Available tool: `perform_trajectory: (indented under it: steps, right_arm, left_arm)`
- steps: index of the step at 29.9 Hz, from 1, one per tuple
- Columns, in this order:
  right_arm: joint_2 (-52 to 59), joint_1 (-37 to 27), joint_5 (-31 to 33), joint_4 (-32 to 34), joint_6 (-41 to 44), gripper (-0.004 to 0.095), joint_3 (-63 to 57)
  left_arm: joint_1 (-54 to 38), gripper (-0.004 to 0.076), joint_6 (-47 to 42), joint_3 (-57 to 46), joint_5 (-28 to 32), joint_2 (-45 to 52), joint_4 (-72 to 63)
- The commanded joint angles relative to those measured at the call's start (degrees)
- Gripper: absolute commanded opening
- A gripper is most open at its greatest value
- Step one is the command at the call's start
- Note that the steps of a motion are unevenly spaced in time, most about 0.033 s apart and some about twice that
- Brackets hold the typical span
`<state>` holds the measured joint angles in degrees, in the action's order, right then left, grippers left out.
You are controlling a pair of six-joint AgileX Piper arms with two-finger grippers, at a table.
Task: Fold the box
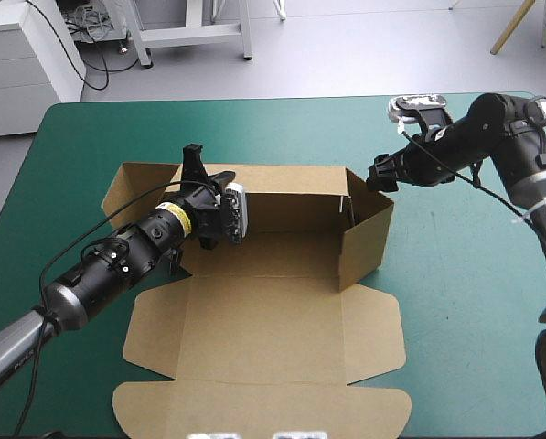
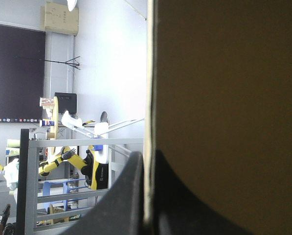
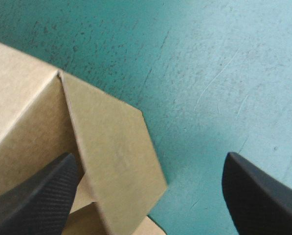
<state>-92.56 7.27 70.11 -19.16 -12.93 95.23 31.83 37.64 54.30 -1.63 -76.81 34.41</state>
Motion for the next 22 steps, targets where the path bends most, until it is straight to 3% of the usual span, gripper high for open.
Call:
perform_trajectory:
  steps: [1, 9, 15, 20, 22]
  right_arm:
    - [4.98, -0.29, -1.12, -1.53, -2.86, 0.0738, -3.25]
    - [9.04, -0.29, -7.92, -3.7, -5.48, 0.0738, -12.5]
    - [11.86, -0.29, -1.91, -7.34, -7.86, 0.0738, -12.5]
    - [18.56, -0.29, -1.6, -9.33, -9.69, 0.0727, -12.38]
    - [21.57, -0.29, -1.6, -9.44, -10.4, 0.0679, -12.04]
  left_arm:
    - [-0.09, -0.001, -1.0, 1.9, 3.55, 1.65, -0.32]
    - [-0.09, -0.001, -1.0, 1.9, 4.62, 1.65, -0.32]
    - [-0.09, -0.001, -1.0, 1.9, 4.62, 1.65, -0.32]
    - [-0.09, -0.001, -1.0, 1.9, 4.62, 1.65, -0.32]
    - [-0.09, -0.001, -0.48, 1.9, 4.62, 1.65, -0.32]
